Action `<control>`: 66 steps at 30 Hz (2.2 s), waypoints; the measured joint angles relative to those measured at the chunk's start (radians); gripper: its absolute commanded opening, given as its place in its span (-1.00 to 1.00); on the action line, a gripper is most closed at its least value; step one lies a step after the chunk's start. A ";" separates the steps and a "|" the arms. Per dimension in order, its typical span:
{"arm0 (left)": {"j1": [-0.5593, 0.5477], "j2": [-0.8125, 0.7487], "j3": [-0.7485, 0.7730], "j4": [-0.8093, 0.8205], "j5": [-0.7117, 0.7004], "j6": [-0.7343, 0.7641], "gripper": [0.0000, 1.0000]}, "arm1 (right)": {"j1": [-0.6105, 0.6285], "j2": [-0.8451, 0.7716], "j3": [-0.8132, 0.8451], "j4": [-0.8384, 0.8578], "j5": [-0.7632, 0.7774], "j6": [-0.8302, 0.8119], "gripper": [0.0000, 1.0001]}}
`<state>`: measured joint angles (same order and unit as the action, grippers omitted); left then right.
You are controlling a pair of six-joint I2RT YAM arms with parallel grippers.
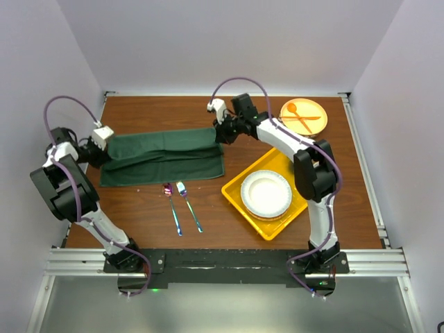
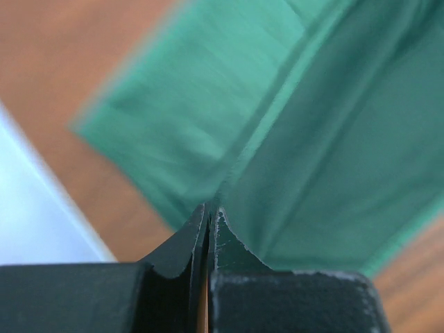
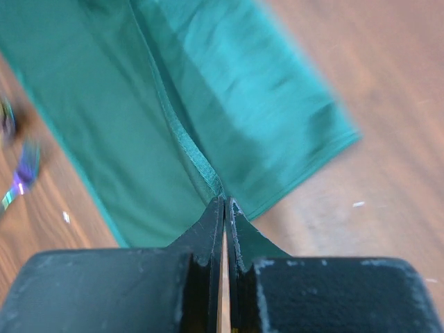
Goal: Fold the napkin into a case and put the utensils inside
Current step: Fold and flatten the napkin at the center of the board.
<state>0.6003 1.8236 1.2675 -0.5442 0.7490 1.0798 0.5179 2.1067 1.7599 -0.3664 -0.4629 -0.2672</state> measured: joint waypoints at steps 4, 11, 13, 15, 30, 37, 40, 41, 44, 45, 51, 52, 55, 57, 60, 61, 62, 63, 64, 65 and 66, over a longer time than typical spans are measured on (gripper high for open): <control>0.005 0.000 -0.106 -0.034 -0.011 0.082 -1.00 | 0.024 0.000 -0.061 -0.039 0.001 -0.088 -1.00; 0.007 0.000 -0.172 -0.050 -0.037 0.160 -0.99 | 0.033 0.000 -0.113 -0.063 0.019 -0.179 -1.00; 0.013 0.000 -0.177 -0.050 -0.043 0.174 -1.00 | 0.034 0.000 -0.125 -0.069 0.026 -0.198 -1.00; 0.022 -0.001 -0.177 -0.050 -0.043 0.186 -1.00 | 0.034 0.000 -0.135 -0.076 0.027 -0.210 -1.00; 0.082 -0.068 -0.169 -0.229 -0.021 0.374 -0.17 | 0.053 0.000 -0.165 -0.168 0.016 -0.288 0.00; 0.140 -0.084 -0.101 -0.314 0.000 0.386 -0.13 | 0.062 0.000 -0.099 -0.284 -0.019 -0.254 -0.01; 0.144 -0.084 -0.068 -0.326 0.024 0.355 -0.10 | 0.063 0.000 -0.047 -0.292 -0.027 -0.208 -0.01; 0.143 -0.084 -0.062 -0.324 0.028 0.329 -0.10 | 0.063 0.000 -0.033 -0.291 -0.027 -0.191 -0.02; 0.130 -0.084 -0.060 -0.287 0.014 0.208 -0.09 | 0.063 0.006 0.010 -0.304 -0.022 -0.150 -0.08; 0.125 -0.084 -0.060 -0.274 0.008 0.178 -0.10 | 0.063 0.014 0.028 -0.308 -0.019 -0.138 -0.10; 0.063 -0.084 -0.124 -0.119 -0.121 -0.076 -0.17 | 0.063 0.080 0.079 -0.329 0.007 -0.087 -0.17; 0.051 -0.084 -0.135 -0.103 -0.145 -0.106 -0.17 | 0.063 0.089 0.079 -0.338 0.008 -0.082 -0.16; 0.026 -0.087 -0.168 -0.060 -0.217 -0.200 -0.19 | 0.063 0.097 0.074 -0.358 0.008 -0.069 -0.14; 0.024 -0.098 -0.191 -0.038 -0.264 -0.249 -0.19 | 0.064 0.097 0.071 -0.366 0.008 -0.061 -0.11; 0.026 -0.137 -0.230 -0.016 -0.336 -0.309 -0.19 | 0.065 0.096 0.064 -0.370 0.008 -0.054 -0.08; 0.026 -0.149 -0.238 -0.011 -0.353 -0.323 -0.19 | 0.065 0.096 0.064 -0.373 0.008 -0.053 -0.05; 0.026 -0.157 -0.243 -0.008 -0.366 -0.336 -0.19 | 0.066 0.096 0.063 -0.376 0.009 -0.053 -0.04; 0.026 -0.163 -0.247 -0.002 -0.378 -0.346 -0.19 | 0.066 0.096 0.063 -0.377 0.009 -0.052 -0.02; 0.026 -0.167 -0.248 0.005 -0.390 -0.359 -0.19 | 0.066 0.096 0.063 -0.378 0.010 -0.053 0.02; 0.026 -0.167 -0.249 0.010 -0.398 -0.365 -0.19 | 0.066 0.095 0.063 -0.380 0.012 -0.053 0.03; 0.026 -0.167 -0.249 0.014 -0.407 -0.376 -0.20 | 0.066 0.095 0.063 -0.382 0.016 -0.054 0.04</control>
<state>0.6262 1.6566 1.0187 -0.5304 0.3424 0.7040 0.5835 2.2021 1.8233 -0.7486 -0.4469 -0.3214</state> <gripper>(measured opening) 0.405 0.500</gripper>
